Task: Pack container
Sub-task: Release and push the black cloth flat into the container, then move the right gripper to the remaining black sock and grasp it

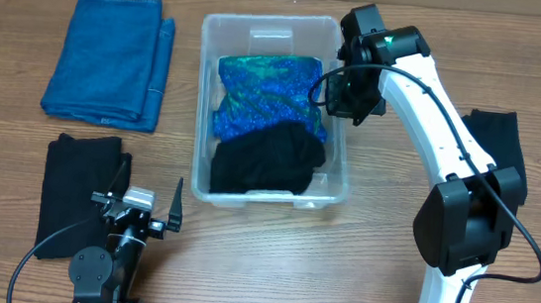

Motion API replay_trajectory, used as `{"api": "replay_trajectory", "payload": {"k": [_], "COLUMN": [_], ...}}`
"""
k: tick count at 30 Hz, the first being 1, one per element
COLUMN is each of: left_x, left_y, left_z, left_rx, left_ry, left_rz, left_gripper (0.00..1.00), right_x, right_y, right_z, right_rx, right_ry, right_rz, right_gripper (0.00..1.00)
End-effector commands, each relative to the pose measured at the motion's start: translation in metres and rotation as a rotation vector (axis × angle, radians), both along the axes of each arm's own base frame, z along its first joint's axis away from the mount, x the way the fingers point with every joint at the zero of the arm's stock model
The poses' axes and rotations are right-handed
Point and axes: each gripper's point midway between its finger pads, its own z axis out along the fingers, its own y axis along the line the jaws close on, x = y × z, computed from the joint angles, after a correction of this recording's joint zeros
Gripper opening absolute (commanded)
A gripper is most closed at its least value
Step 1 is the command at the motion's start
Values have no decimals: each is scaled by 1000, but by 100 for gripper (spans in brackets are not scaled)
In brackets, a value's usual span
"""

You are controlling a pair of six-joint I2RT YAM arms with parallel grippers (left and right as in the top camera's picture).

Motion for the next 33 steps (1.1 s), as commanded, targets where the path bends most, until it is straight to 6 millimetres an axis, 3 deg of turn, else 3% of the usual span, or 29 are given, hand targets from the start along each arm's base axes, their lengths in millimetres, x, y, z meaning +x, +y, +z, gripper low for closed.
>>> {"api": "replay_trajectory", "payload": {"k": [1, 20, 21, 22, 24, 27, 29, 30, 31, 33], "left_x": [0, 0, 0, 0, 0, 0, 0, 0, 0, 0], "left_y": [2, 2, 2, 2, 2, 2, 2, 2, 2, 2], "left_z": [1, 1, 1, 1, 1, 1, 1, 1, 1, 1], "left_rx": [-10, -10, -10, -10, -10, -10, -10, -10, -10, -10], "left_ry": [-5, -5, -5, -5, -5, -5, -5, -5, -5, -5], "left_rz": [11, 11, 12, 11, 11, 11, 11, 11, 11, 11], "left_gripper": [100, 100, 100, 100, 100, 100, 100, 100, 100, 100], "right_x": [7, 11, 11, 12, 13, 15, 12, 10, 9, 3], "right_y": [0, -16, -17, -17, -16, -16, -17, -21, -30, -58], "right_z": [1, 0, 0, 0, 2, 20, 37, 51, 61, 87], "right_rx": [25, -58, -64, -63, -60, -52, -51, -57, -81, -122], "right_ry": [-4, -45, -46, -46, -51, -66, -71, -78, -87, -115], "right_rz": [-138, 12, 10, 7, 0, -17, -18, -47, -111, -259], "right_gripper": [4, 6, 12, 26, 34, 45, 66, 91, 97, 100]}}
